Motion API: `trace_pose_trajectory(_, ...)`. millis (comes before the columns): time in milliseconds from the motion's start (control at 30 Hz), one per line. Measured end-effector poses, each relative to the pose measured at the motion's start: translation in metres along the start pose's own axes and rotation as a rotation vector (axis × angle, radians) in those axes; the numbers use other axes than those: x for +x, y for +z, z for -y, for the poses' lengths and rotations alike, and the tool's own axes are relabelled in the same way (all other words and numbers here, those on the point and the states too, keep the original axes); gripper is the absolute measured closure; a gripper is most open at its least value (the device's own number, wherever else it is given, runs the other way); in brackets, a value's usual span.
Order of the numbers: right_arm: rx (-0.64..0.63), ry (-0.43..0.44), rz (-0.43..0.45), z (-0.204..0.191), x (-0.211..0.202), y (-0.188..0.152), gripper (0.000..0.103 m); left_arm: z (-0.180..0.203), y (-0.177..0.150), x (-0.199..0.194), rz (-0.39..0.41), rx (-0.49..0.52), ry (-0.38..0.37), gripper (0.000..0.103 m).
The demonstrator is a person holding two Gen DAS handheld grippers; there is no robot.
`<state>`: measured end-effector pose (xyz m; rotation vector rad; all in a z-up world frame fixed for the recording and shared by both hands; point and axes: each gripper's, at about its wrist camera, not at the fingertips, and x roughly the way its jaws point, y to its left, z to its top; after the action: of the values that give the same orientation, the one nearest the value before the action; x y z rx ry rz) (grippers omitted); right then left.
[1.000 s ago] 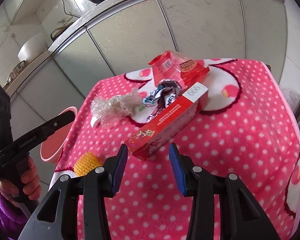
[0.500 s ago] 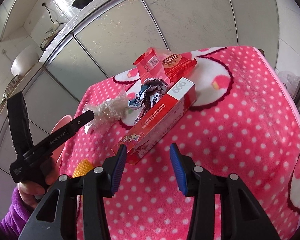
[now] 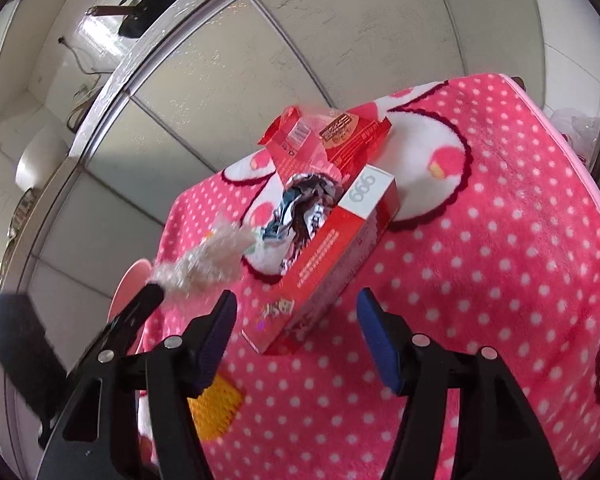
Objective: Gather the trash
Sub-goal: 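Grasp the clear bubble wrap with the left tool while the right tool grasps the red box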
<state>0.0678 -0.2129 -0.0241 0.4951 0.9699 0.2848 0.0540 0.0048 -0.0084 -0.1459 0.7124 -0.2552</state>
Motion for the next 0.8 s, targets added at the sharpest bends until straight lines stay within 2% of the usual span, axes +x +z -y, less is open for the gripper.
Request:
trace_pose_trajectory(133, 0.022, -0.068, -0.015, -0.008, 0.017, 0.006, 0.041, 0.0, -0.006, -0.013, 0.023, 0.003, -0.003, 0.089)
trace_pose_trajectory(267, 0.057, -0.09, -0.038, -0.012, 0.033, 0.006, 0.043, -0.006, -0.011, -0.018, 0.018, -0.025, -0.013, 0.089)
trace_pose_trajectory(333, 0.059, -0.108, -0.027, -0.01, 0.035, 0.006, 0.056, -0.008, -0.013, -0.02, 0.011, -0.037, -0.013, 0.089)
trace_pose_trajectory(533, 0.081, -0.076, -0.007, 0.01, 0.025, 0.005, 0.072, -0.014, -0.017, -0.025, 0.007, -0.053, -0.014, 0.089)
trace_pose_trajectory(667, 0.042, -0.06, -0.011, 0.016, 0.009, 0.003, 0.075, -0.014, -0.016, -0.03, 0.014, -0.062, -0.025, 0.089)
trace_pose_trajectory(800, -0.085, -0.088, -0.025, 0.011, -0.01, -0.005, 0.076, -0.011, -0.017, -0.035, 0.022, -0.053, -0.025, 0.089)
